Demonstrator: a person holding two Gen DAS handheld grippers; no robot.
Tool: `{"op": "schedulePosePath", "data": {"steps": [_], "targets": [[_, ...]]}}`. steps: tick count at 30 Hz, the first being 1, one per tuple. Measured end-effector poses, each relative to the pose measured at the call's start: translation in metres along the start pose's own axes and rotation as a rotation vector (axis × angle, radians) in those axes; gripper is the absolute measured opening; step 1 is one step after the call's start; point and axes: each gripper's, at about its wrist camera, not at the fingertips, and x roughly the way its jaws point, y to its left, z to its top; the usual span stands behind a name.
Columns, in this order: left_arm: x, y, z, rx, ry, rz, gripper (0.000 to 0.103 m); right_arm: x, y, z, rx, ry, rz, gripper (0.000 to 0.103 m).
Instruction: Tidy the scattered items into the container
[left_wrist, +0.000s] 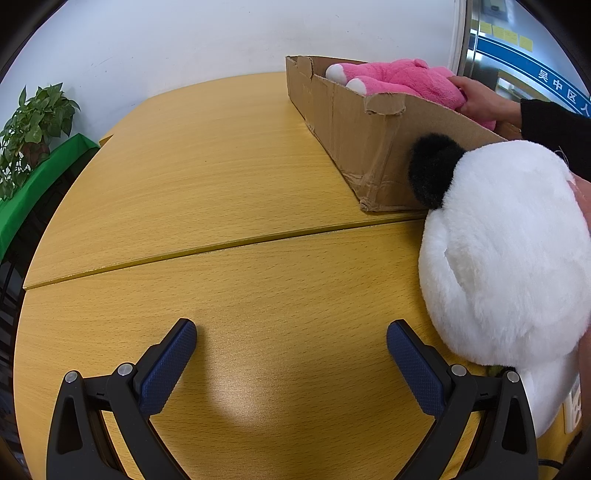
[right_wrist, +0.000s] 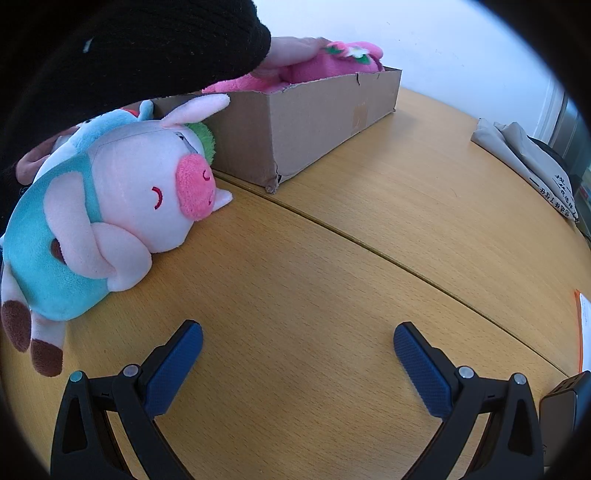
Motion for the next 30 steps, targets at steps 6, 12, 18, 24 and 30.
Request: {"op": "schedulePosePath", "data": {"steps": [6,12,18,24,30], "targets": [[-0.0002,-0.0010,-0.0009,0.000,0.000,0.000,0.103,-0.0006,0.0013,-0.0009,0.000,0.000,0.000,0.103],[-0.0004,-0.0025,-0.0027,-0.001,-0.001,0.001,0.103,-0.0015,0.0025,-0.0018,-0.002,-0.002,0.001,0.103],[0.0003,-0.0029,-0.0039,-0.001,-0.001,0.001,0.103,-0.0021,0.0020,-0.0018,-0.003,-0.001,0.002,0.103],[0.0000,-0.0004,-0.0010,-0.002,0.000,0.000,0.103,-0.0026,0.0027,-0.0027,-0.003,-0.002,0.002,0.103],[-0.0006,0.0003,-0.0023,-0.002,0.000,0.001,0.103,-0.0034,0.0026,-0.0030,-0.003,-0.002,0.002,0.103]]}}
